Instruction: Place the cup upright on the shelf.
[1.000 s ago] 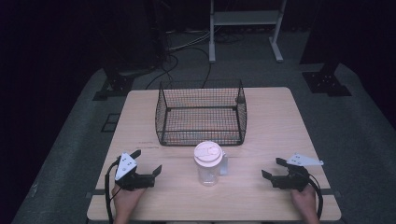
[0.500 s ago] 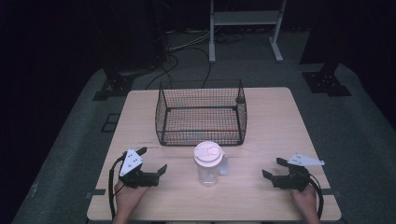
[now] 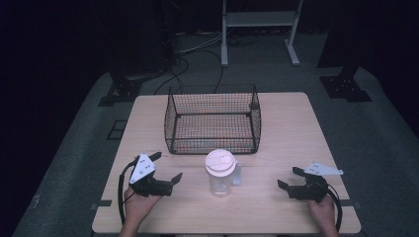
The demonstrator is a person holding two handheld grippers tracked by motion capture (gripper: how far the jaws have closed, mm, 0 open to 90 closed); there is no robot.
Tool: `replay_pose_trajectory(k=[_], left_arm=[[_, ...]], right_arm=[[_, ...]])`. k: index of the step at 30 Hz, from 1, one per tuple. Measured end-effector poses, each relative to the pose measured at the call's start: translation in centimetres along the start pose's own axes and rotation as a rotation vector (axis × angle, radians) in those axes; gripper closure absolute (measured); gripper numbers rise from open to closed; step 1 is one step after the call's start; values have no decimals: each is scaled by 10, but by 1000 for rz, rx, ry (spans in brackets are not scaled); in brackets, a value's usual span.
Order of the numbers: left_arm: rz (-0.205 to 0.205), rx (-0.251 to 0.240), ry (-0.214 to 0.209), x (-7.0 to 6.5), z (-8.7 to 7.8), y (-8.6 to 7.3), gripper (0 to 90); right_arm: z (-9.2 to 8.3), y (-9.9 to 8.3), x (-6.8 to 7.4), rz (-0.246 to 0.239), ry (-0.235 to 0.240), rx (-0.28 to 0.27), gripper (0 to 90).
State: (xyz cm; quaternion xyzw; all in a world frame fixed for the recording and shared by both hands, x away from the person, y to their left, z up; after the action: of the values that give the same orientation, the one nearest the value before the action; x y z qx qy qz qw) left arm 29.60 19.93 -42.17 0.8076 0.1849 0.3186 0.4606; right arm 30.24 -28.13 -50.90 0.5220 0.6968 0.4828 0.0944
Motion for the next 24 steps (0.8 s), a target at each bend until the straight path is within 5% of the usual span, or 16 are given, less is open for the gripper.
replay_pose_trajectory(k=[14, 24], left_arm=[[45, 17, -56, -6, 9, 18, 10], [44, -37, -104, -11, 6, 33, 10]], right_arm=[[1, -1, 2, -18, -3, 7, 129], [1, -1, 2, -21, -1, 8, 129]])
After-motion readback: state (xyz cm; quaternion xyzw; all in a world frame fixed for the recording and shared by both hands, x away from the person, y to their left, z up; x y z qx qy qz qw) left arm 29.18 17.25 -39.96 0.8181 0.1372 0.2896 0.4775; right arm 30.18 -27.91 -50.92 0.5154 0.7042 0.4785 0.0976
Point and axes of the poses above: each handheld gripper's, and its own axes: z roughly forward along the jaws, y roughly out of its top, x roughly to its left, the point moved 2 cm from there along z, roughly forward along the jaws, and after that the axes turned 15 degrees about z, right-handed, at the moved point
